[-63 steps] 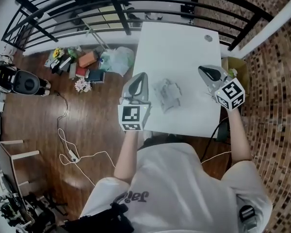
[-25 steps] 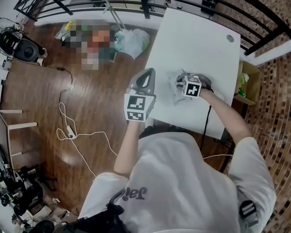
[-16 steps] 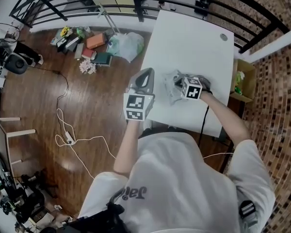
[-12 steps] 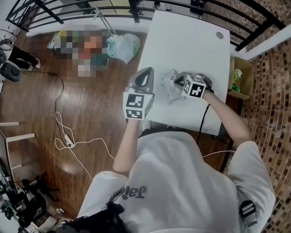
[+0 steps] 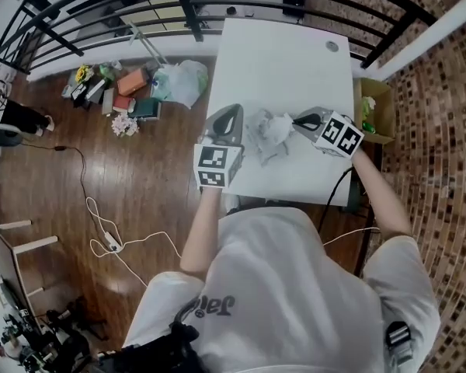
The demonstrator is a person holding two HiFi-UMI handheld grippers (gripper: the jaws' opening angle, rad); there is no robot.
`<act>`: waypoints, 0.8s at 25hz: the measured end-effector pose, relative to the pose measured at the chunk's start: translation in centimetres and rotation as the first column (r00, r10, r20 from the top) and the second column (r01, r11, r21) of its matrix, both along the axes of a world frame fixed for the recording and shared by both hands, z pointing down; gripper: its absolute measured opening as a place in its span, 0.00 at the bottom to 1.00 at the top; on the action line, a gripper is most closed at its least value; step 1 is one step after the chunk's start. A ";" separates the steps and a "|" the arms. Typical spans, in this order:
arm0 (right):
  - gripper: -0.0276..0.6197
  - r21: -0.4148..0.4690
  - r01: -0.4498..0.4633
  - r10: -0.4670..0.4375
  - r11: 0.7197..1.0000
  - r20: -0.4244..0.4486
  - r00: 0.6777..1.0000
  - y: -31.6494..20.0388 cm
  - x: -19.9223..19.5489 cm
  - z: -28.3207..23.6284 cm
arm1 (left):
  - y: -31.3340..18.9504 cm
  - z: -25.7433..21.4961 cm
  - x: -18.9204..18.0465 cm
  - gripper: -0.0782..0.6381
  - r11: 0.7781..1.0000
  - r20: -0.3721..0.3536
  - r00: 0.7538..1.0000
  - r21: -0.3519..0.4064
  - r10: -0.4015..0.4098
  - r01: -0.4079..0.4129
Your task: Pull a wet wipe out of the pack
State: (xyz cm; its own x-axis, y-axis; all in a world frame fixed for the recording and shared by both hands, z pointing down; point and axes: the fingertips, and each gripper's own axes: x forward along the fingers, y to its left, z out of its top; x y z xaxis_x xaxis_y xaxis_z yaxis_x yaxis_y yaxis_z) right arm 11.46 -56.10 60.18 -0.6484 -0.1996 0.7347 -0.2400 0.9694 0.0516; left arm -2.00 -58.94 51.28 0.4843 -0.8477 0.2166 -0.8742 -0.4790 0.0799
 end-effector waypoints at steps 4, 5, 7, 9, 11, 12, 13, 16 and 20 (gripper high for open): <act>0.04 0.023 -0.129 0.129 0.991 0.008 0.992 -1.3 4.3 -1.1 | -0.2 0.1 1.8 0.13 0.999 -0.003 0.999 -0.004 0.047 -0.047; 0.04 0.029 -0.157 0.158 0.987 -0.011 0.987 -1.4 5.4 -0.9 | -0.3 0.2 2.2 0.13 0.998 -0.005 0.998 -0.005 0.060 -0.060; 0.04 0.033 -0.213 0.214 0.977 -0.058 0.975 -1.4 7.6 0.5 | -0.2 0.3 3.3 0.13 0.996 -0.011 0.996 -0.010 0.089 -0.089; 0.05 0.020 -0.266 0.266 0.964 -0.103 0.958 -1.0 9.4 2.7 | 0.0 0.4 4.2 0.13 0.993 -0.017 0.993 -0.017 0.113 -0.114; 0.05 -0.005 -0.324 0.320 0.946 -0.140 0.937 -0.4 10.6 5.4 | 0.1 0.5 4.5 0.13 0.992 -0.010 0.992 -0.013 0.127 -0.127; 0.05 -0.019 -0.357 0.350 0.934 -0.154 0.924 0.0 11.0 6.7 | 0.2 0.6 4.6 0.13 0.991 -0.008 0.991 -0.013 0.135 -0.135; 0.05 -0.035 -0.393 0.382 0.919 -0.163 0.910 0.5 11.4 8.0 | 0.4 0.6 4.8 0.13 0.989 -0.008 0.989 -0.014 0.145 -0.145; 0.06 -0.088 -0.506 0.487 0.858 -0.178 0.855 1.6 12.2 11.6 | 0.9 0.4 5.1 0.13 0.985 -0.020 0.985 -0.022 0.171 -0.171; 0.14 -0.098 -0.607 0.591 0.789 -0.151 0.793 2.7 12.9 12.4 | 1.6 0.5 4.6 0.13 0.983 -0.012 0.983 -0.016 0.181 -0.182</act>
